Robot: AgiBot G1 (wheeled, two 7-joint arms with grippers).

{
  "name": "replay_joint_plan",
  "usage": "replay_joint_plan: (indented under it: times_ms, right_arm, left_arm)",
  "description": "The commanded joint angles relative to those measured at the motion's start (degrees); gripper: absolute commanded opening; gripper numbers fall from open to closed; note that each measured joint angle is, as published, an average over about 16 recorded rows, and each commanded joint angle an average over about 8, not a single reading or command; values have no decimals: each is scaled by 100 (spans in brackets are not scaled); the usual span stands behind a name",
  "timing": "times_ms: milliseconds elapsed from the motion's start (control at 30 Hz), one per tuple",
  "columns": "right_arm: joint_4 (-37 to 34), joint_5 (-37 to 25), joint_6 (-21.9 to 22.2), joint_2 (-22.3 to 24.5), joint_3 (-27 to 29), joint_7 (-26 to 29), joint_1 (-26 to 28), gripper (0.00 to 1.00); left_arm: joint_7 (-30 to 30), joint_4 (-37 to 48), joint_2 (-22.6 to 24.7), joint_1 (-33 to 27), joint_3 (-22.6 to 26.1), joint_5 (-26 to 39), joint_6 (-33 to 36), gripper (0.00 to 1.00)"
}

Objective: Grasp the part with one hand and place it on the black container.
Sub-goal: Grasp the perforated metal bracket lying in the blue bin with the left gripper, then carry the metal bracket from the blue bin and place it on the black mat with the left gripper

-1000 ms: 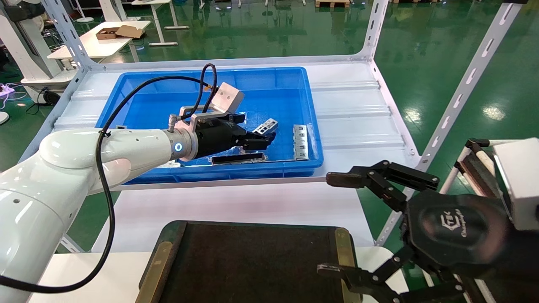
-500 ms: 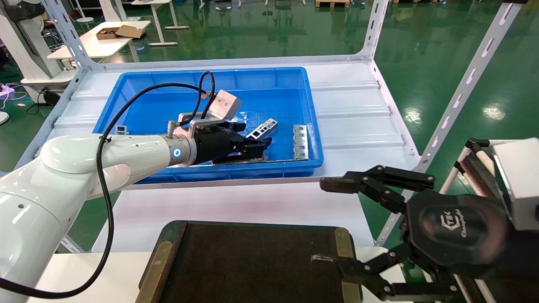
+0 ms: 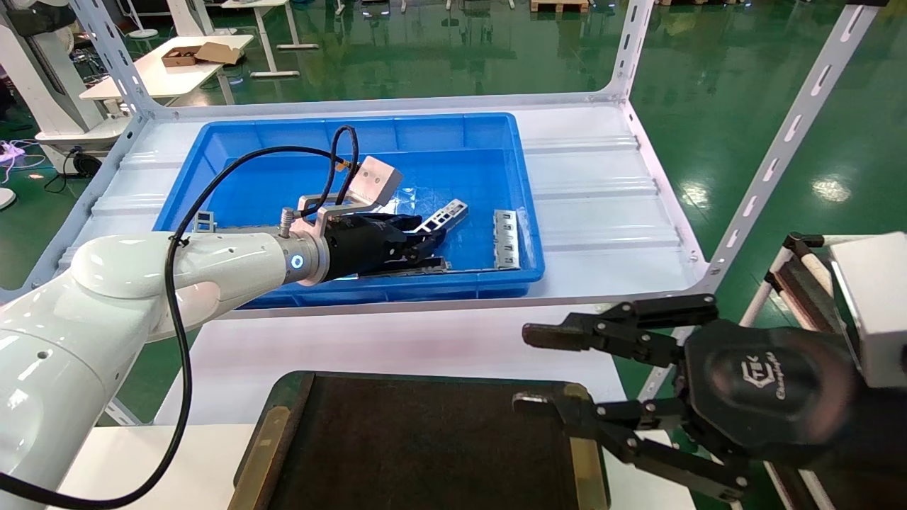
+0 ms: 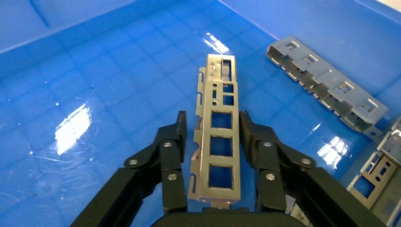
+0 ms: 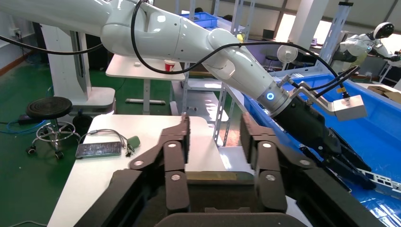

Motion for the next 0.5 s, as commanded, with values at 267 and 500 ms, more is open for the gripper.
replay_joint_plan:
  times_ms: [267, 500]
  right_arm:
    - [0, 0, 0, 0, 0, 0, 0, 0]
    - [0, 0, 0, 0, 0, 0, 0, 0]
  left_arm:
    - [97, -68, -3, 8, 165, -247, -123, 0]
    - [406, -256, -69, -124, 100, -628, 86, 0]
